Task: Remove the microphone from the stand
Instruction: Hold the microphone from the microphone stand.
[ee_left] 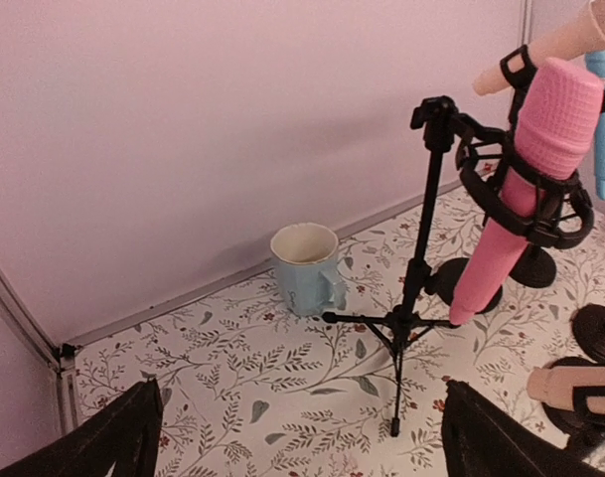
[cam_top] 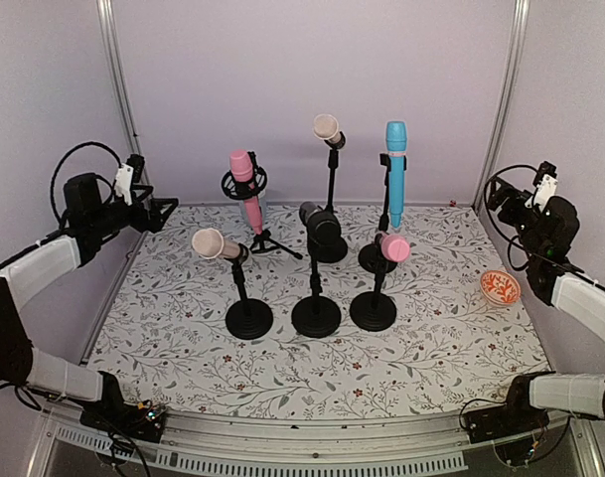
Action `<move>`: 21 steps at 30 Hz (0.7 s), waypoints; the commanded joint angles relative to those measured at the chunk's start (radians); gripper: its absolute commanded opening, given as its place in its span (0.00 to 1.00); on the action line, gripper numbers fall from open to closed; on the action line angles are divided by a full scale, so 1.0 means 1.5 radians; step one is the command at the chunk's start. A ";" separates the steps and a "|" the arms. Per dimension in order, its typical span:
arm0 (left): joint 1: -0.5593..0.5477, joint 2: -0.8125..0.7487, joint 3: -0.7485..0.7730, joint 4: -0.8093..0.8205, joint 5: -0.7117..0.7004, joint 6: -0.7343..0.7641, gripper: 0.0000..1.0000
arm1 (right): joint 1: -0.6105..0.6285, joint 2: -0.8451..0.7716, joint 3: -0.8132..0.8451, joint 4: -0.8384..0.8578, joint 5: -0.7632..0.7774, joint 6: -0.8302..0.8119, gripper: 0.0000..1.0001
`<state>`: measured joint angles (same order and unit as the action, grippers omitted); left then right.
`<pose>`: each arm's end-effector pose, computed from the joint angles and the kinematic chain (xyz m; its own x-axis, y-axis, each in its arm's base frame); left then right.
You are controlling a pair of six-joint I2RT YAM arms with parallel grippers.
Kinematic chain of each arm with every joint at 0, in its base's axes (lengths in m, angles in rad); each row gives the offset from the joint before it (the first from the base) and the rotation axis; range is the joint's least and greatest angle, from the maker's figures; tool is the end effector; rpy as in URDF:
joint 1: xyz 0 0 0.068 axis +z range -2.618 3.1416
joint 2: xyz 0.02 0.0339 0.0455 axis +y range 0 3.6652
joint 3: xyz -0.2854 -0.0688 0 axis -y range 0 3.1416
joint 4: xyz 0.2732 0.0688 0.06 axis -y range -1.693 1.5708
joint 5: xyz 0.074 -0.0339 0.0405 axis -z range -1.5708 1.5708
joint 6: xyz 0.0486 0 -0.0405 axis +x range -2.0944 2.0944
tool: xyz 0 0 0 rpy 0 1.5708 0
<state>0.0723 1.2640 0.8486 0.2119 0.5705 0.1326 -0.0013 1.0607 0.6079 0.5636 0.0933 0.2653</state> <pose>0.3216 -0.0030 0.3070 -0.1381 0.1016 -0.9852 0.4893 0.8719 0.0213 0.2742 -0.0049 0.3105 0.1313 0.2609 -0.9564 0.0616 0.9607 0.2705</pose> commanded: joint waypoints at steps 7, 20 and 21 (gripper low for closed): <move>0.005 -0.051 0.090 -0.444 0.119 0.098 0.99 | 0.256 -0.092 -0.052 -0.124 0.002 -0.147 0.99; 0.001 -0.065 0.121 -0.548 0.161 0.140 0.99 | 0.460 -0.140 -0.059 -0.326 0.126 -0.219 0.99; 0.000 -0.068 0.121 -0.550 0.162 0.143 0.99 | 0.471 -0.141 -0.059 -0.335 0.130 -0.219 0.99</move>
<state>0.0723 1.1931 1.0012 -0.5583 0.7815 0.3119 0.6357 0.8371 0.5053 0.2024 0.2089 -0.0246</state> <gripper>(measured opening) 0.990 0.989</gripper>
